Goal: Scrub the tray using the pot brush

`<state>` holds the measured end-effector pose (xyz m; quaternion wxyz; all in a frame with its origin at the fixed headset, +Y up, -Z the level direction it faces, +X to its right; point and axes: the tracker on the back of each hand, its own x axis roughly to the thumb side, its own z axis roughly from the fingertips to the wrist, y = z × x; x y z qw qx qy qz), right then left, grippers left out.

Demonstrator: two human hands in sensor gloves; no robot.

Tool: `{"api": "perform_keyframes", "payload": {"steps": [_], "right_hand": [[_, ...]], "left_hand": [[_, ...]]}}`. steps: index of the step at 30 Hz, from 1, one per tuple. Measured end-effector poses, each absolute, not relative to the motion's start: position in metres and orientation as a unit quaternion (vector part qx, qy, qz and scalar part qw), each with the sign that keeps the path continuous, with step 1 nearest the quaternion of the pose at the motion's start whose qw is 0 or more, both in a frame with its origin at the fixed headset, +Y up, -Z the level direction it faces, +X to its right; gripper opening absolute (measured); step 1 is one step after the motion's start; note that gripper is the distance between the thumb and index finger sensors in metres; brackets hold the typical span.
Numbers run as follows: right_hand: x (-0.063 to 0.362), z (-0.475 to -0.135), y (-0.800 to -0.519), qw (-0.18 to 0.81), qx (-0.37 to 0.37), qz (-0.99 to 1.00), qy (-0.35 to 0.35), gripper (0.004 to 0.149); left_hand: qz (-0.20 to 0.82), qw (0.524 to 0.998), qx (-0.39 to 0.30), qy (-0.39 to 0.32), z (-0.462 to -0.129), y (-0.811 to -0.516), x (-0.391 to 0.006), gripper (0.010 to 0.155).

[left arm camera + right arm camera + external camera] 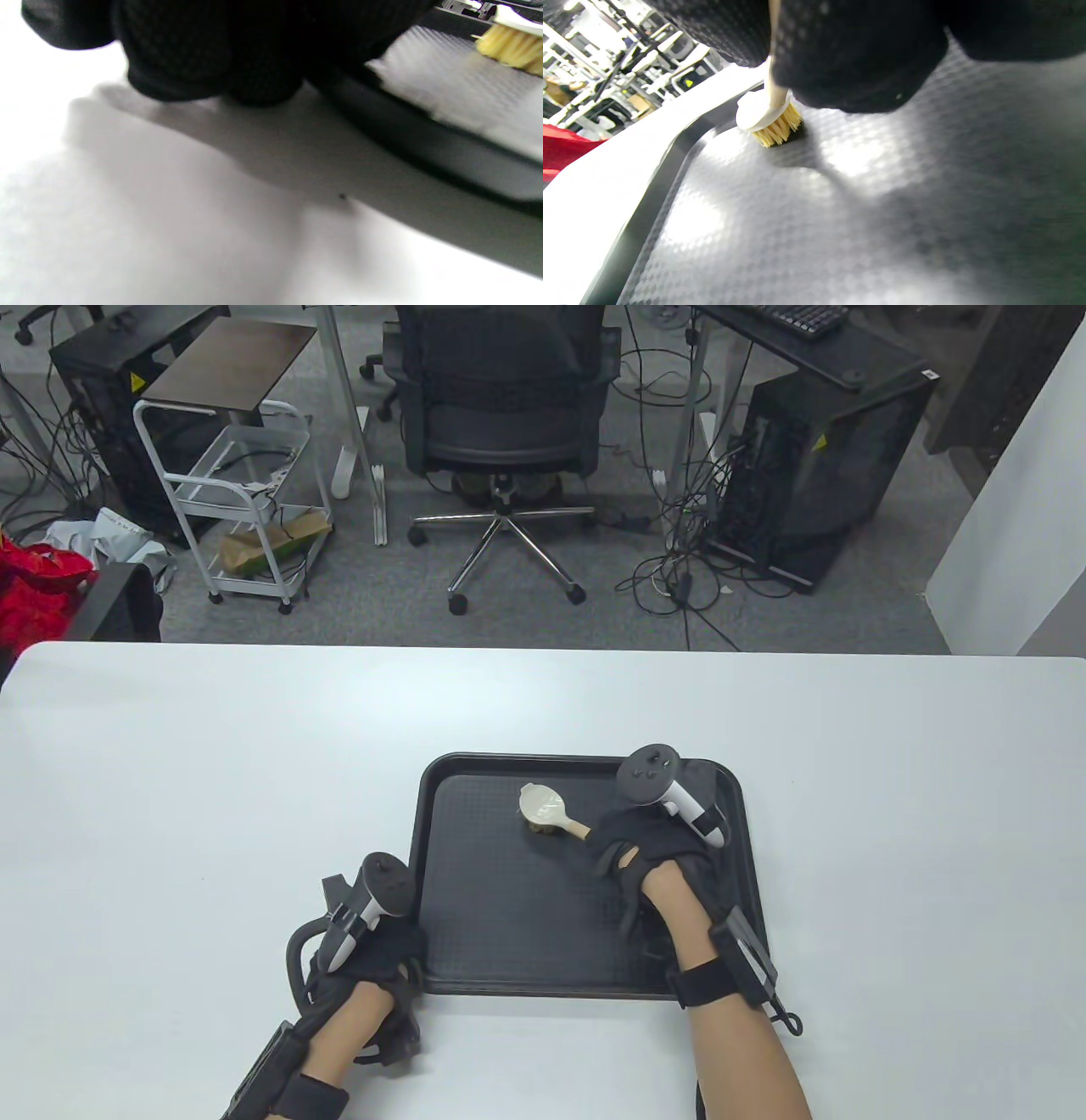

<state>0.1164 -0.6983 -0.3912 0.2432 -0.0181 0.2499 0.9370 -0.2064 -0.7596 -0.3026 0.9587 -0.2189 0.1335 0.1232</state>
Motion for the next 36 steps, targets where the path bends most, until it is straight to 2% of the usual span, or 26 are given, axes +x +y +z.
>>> {"api": "perform_keyframes", "payload": {"steps": [8, 29, 36], "right_hand": [[0.171, -0.392, -0.698, 0.268, -0.048, 0.923, 0.273, 0.054], [0.303, -0.368, -0.705, 0.382, -0.171, 0.875, 0.243, 0.053], [0.312, -0.361, -0.696, 0.373, -0.193, 0.879, 0.226, 0.053]], "left_hand": [[0.124, 0.958, -0.219, 0.134, -0.302, -0.760, -0.206, 0.060], [0.121, 0.959, -0.218, 0.134, -0.303, -0.760, -0.206, 0.060], [0.120, 0.959, -0.218, 0.135, -0.303, -0.760, -0.205, 0.060]]}}
